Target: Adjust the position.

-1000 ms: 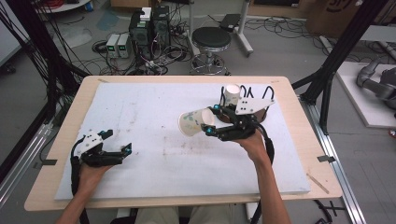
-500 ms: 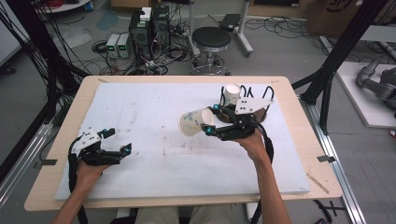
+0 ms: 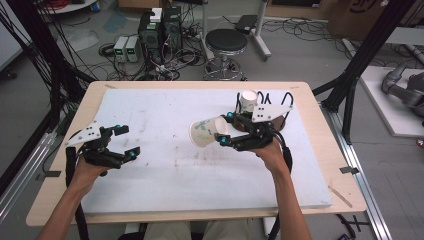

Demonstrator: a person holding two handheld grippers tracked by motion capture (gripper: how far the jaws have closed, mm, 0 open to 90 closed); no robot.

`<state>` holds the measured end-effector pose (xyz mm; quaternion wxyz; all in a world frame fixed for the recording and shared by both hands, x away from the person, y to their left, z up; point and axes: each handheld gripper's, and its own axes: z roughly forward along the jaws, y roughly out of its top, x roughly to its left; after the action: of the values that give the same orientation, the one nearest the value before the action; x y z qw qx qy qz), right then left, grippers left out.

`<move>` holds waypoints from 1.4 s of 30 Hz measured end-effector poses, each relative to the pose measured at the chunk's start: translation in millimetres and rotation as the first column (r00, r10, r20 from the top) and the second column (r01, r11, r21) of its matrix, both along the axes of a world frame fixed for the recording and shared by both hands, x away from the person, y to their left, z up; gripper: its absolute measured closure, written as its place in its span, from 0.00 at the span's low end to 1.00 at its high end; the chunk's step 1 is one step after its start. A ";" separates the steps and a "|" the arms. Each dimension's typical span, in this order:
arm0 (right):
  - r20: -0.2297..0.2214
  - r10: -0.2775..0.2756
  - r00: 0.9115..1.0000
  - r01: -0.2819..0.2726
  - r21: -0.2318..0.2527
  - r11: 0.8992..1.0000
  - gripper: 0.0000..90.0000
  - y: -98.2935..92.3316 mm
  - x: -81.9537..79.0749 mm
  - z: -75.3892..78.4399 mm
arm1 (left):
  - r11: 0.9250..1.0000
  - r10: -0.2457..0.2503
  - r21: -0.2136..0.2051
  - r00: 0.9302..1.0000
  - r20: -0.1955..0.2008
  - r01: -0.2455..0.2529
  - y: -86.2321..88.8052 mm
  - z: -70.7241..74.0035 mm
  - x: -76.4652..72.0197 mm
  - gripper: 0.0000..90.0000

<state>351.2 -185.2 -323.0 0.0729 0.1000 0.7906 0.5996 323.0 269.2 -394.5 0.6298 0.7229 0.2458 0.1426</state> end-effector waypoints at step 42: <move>-0.016 0.137 0.990 -0.137 -0.001 0.991 0.41 16.2 -2.9 -0.6 | 0.897 -0.442 0.017 0.897 0.025 0.442 -103.6 49.5 28.1 0.04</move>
<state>348.3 -169.1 -323.6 0.0253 0.0503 0.7967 0.6017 351.1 165.6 -345.0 0.6452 0.7611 0.0658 0.0075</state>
